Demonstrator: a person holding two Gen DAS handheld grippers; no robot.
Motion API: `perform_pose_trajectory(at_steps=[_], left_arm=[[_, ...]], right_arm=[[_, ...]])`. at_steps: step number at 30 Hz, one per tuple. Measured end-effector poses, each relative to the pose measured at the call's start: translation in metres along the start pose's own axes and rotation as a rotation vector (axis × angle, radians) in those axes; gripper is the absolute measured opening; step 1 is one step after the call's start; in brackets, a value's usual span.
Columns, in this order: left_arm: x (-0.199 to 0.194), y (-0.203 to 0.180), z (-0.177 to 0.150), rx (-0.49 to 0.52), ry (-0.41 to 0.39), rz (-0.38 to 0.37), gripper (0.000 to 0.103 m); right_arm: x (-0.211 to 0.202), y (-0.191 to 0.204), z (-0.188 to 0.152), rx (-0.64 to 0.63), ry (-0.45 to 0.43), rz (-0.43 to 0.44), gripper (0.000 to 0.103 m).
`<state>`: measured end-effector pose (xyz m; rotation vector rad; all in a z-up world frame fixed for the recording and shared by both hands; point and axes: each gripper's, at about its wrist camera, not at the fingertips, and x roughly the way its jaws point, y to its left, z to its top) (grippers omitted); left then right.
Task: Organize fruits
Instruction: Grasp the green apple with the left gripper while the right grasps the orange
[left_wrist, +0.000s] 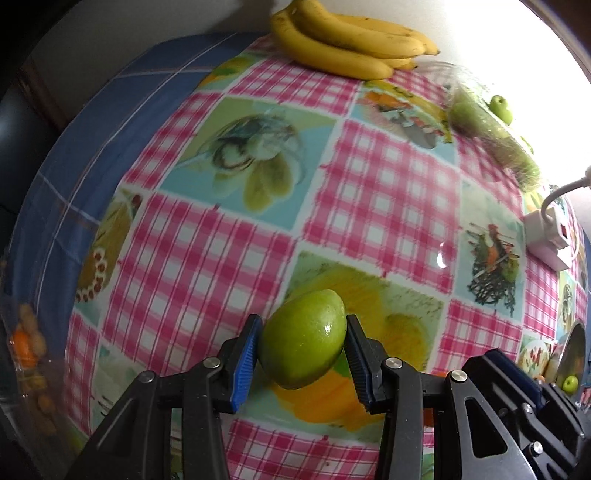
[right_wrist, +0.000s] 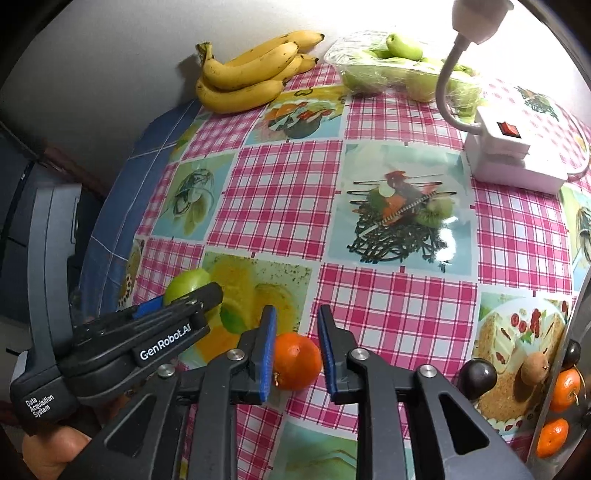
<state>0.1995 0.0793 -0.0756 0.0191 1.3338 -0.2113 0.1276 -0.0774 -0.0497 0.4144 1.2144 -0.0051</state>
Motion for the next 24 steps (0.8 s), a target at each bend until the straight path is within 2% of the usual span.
perform_pose_trajectory(at_steps=[2,9,16,19,24], left_arm=[[0.002,0.007,-0.003,-0.011,0.006,-0.001,0.048],[-0.002,0.025,-0.009,-0.026,0.002,-0.004,0.048],[-0.005,0.034,-0.015,-0.021,0.006,0.003,0.048],[-0.005,0.029,-0.016,-0.016,0.006,0.006,0.048],[-0.003,0.024,-0.017,-0.005,0.007,0.012,0.048]], right_arm=[[0.003,0.003,-0.001,-0.014,0.016,-0.003,0.039],[0.014,0.006,-0.005,-0.036,0.051,-0.033,0.04],[0.021,0.01,-0.006,-0.045,0.079,-0.023,0.043],[0.027,0.013,-0.007,-0.06,0.098,-0.05,0.043],[0.031,0.013,-0.007,-0.048,0.105,-0.041,0.043]])
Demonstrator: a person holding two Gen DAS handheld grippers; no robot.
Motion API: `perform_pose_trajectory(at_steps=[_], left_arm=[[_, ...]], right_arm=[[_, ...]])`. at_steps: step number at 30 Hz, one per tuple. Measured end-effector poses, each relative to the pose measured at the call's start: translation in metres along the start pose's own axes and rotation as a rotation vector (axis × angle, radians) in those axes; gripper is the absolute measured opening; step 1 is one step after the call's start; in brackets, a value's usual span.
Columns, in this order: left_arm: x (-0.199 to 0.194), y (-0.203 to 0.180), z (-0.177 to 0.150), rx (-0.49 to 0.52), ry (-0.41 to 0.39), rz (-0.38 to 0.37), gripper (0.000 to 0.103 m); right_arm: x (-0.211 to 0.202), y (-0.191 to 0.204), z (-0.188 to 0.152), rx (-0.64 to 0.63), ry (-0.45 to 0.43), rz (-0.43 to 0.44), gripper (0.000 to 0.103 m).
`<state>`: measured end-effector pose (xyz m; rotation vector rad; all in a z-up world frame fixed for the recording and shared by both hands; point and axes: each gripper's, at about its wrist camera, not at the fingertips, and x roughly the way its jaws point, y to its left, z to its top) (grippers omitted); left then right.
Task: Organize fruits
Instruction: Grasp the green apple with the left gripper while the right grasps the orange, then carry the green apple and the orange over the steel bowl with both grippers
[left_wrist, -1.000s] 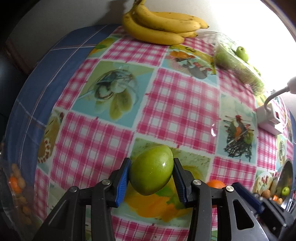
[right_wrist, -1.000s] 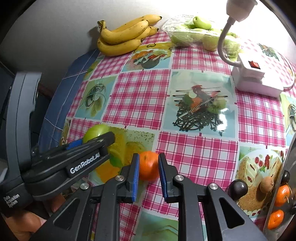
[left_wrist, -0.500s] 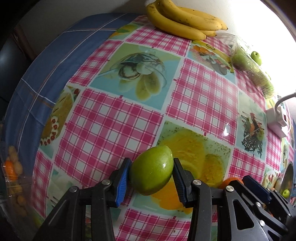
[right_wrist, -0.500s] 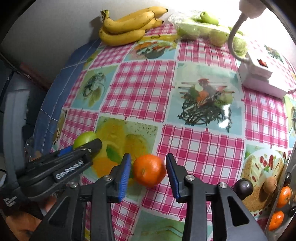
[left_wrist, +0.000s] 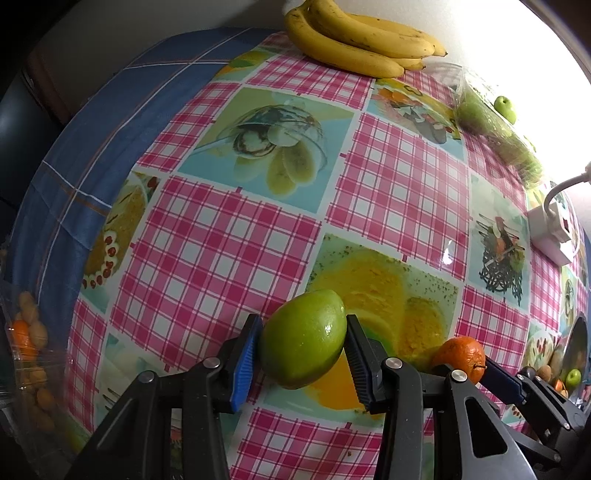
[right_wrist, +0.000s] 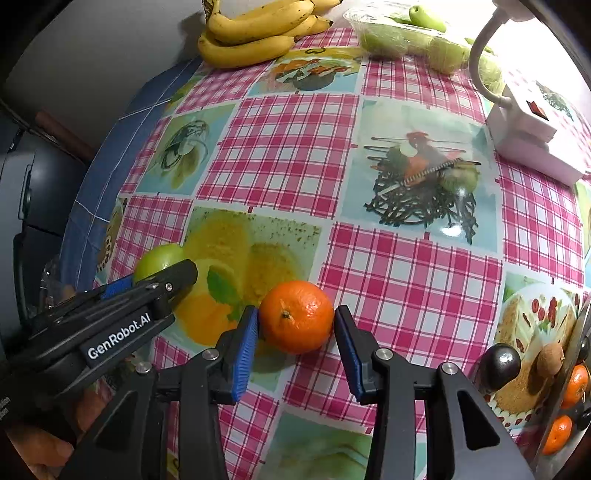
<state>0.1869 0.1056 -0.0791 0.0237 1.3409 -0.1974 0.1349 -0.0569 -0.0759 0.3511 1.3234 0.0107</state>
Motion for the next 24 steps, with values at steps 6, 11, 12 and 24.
perform_pose_trajectory(at_steps=[6,11,12,24], left_arm=[[-0.002,-0.009,0.003,0.0,0.006,0.014,0.048],[-0.011,-0.017,0.003,0.004,0.002,0.021,0.048],[-0.014,-0.02,0.003,0.006,-0.002,0.02,0.048],[-0.063,-0.062,-0.007,0.047,-0.081,-0.012,0.048]], right_arm=[[-0.004,-0.003,-0.003,-0.001,-0.005,-0.006,0.042],[-0.016,-0.004,-0.006,0.004,-0.028,0.0,0.042],[-0.02,-0.004,-0.007,0.004,-0.035,-0.001,0.042],[-0.07,-0.034,-0.025,0.091,-0.099,-0.075,0.042]])
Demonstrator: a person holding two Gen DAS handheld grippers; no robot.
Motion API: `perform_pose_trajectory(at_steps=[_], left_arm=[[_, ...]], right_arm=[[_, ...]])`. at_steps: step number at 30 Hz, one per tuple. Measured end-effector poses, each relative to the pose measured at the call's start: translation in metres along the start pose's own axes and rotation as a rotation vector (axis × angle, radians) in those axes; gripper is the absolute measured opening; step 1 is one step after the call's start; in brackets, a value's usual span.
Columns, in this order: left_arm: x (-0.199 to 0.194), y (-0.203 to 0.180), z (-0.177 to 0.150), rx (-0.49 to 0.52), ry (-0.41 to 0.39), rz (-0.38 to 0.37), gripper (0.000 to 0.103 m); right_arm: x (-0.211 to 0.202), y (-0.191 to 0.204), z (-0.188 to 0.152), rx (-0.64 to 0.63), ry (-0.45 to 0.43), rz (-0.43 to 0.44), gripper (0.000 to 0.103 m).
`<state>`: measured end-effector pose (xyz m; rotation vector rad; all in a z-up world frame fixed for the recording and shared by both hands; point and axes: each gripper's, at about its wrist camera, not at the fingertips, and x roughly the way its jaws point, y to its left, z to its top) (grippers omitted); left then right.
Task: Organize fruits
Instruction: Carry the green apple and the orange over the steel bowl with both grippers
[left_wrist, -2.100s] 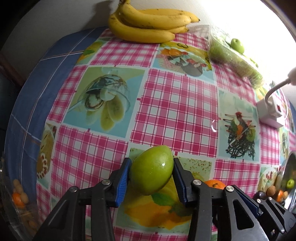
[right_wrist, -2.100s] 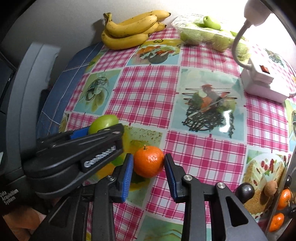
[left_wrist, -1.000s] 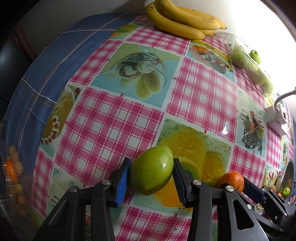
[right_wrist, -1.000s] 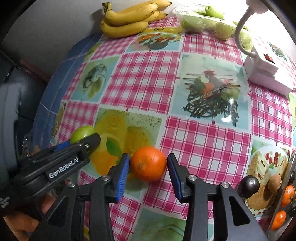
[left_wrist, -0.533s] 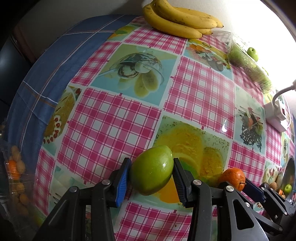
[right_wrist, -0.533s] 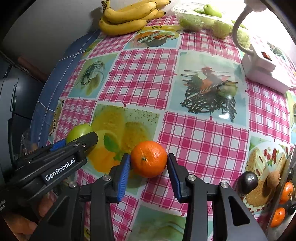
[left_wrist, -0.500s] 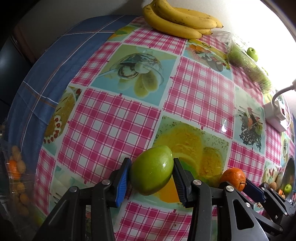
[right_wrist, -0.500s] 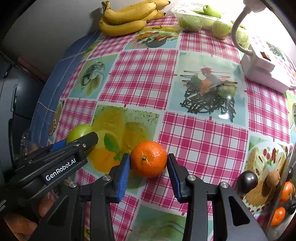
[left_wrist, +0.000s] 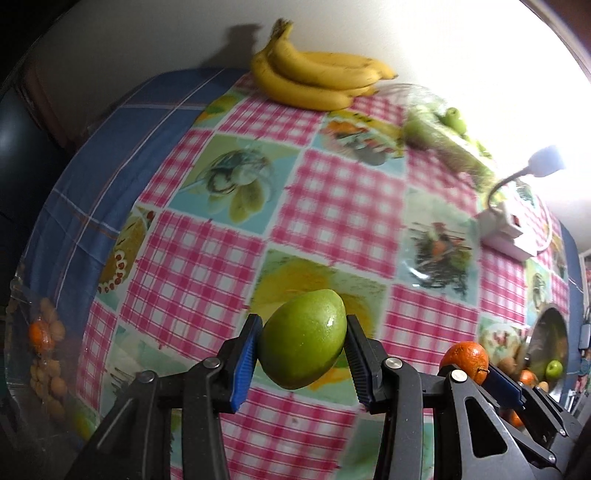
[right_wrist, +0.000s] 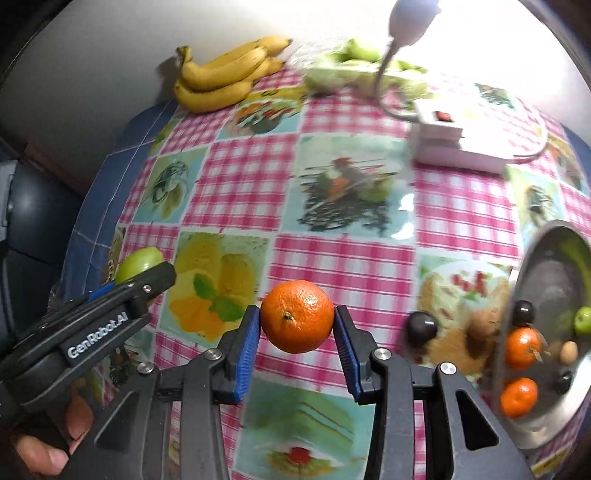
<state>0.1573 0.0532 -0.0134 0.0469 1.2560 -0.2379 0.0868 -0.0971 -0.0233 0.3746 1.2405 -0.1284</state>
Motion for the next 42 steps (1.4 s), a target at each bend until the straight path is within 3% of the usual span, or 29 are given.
perform_pose_trajectory(at_steps=[11,26,36,39,42], left_arm=[[-0.03,-0.061,-0.014,0.044,-0.057,-0.037,0.048],[-0.031,-0.153,-0.04,0.168,-0.064,-0.031,0.048],[-0.023,-0.217,-0.056,0.268,-0.065,-0.059,0.048],[-0.021,-0.238,-0.058,0.31,-0.066,-0.065,0.048],[-0.019,-0.256,-0.06,0.342,-0.072,-0.073,0.048]], right_arm=[[-0.048,-0.058,-0.013,0.099,-0.068,-0.073,0.042],[-0.08,-0.158,-0.029,0.272,-0.107,-0.172,0.042],[-0.091,-0.221,-0.037,0.407,-0.116,-0.189,0.042],[-0.094,-0.233,-0.04,0.426,-0.123,-0.246,0.042],[-0.094,-0.247,-0.04,0.455,-0.132,-0.223,0.042]])
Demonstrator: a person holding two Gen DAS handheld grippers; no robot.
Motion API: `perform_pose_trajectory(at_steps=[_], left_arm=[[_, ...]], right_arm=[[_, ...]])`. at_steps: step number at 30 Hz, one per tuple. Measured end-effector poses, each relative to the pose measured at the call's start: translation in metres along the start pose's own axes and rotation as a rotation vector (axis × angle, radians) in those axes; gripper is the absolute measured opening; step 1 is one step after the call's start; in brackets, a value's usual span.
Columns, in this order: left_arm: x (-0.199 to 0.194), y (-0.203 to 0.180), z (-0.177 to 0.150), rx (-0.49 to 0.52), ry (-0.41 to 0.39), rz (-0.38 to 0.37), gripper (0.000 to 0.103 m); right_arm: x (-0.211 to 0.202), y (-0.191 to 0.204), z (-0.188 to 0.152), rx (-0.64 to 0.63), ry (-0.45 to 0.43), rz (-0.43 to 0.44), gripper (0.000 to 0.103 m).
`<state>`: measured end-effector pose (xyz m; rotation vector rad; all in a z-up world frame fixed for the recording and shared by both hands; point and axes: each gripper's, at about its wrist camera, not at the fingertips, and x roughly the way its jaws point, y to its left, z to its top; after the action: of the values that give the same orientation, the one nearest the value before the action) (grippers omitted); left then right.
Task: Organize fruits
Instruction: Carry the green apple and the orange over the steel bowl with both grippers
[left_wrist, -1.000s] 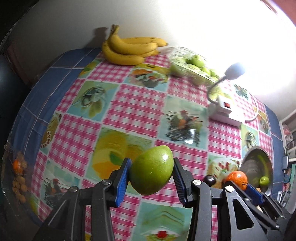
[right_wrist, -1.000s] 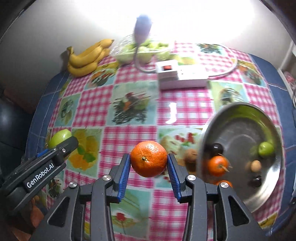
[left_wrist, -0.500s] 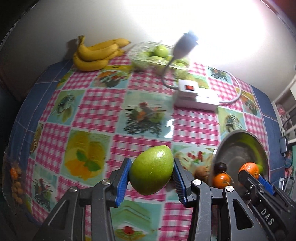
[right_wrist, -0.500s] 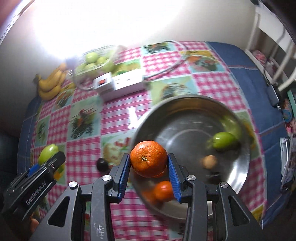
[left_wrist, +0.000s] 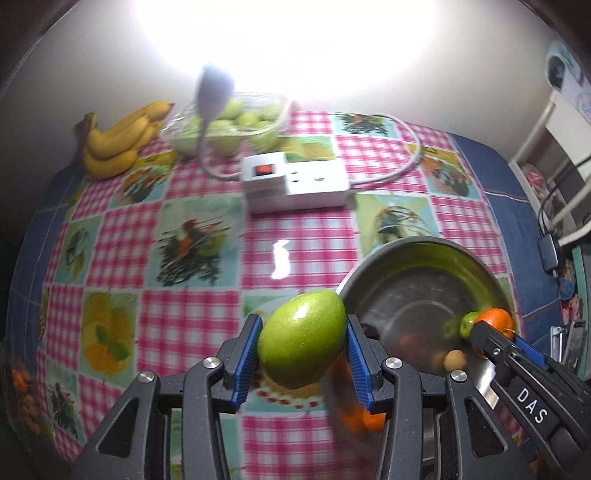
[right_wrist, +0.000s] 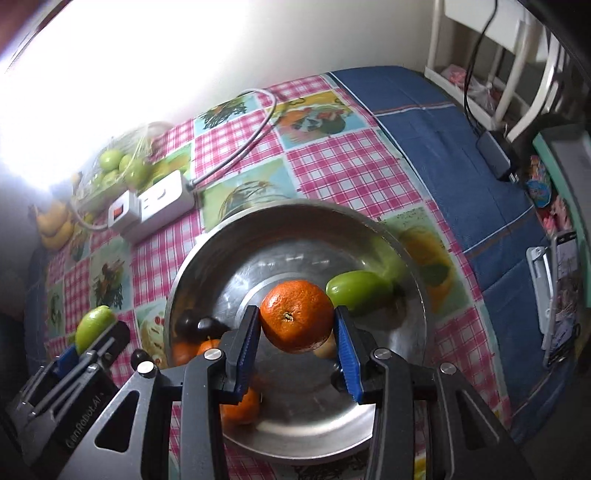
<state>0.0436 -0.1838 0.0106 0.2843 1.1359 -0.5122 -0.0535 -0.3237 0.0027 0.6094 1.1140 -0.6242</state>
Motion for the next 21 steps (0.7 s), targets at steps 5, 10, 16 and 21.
perform_pose_trajectory(at_steps=[5,10,16,21], left_arm=[[0.01,-0.021,0.005,0.032,0.002,-0.018,0.048],[0.025,-0.037,0.006,0.069,0.016,-0.02,0.048],[0.037,-0.044,0.007,0.07,0.037,-0.039,0.048],[0.04,-0.05,0.006,0.086,0.036,-0.05,0.048]], right_arm=[[0.0,-0.012,0.009,0.027,-0.034,0.007,0.042],[0.007,-0.016,0.015,0.04,-0.034,0.027,0.042],[0.017,-0.022,0.018,0.049,-0.016,0.035,0.042],[0.018,-0.031,0.011,0.073,0.026,0.03,0.042]])
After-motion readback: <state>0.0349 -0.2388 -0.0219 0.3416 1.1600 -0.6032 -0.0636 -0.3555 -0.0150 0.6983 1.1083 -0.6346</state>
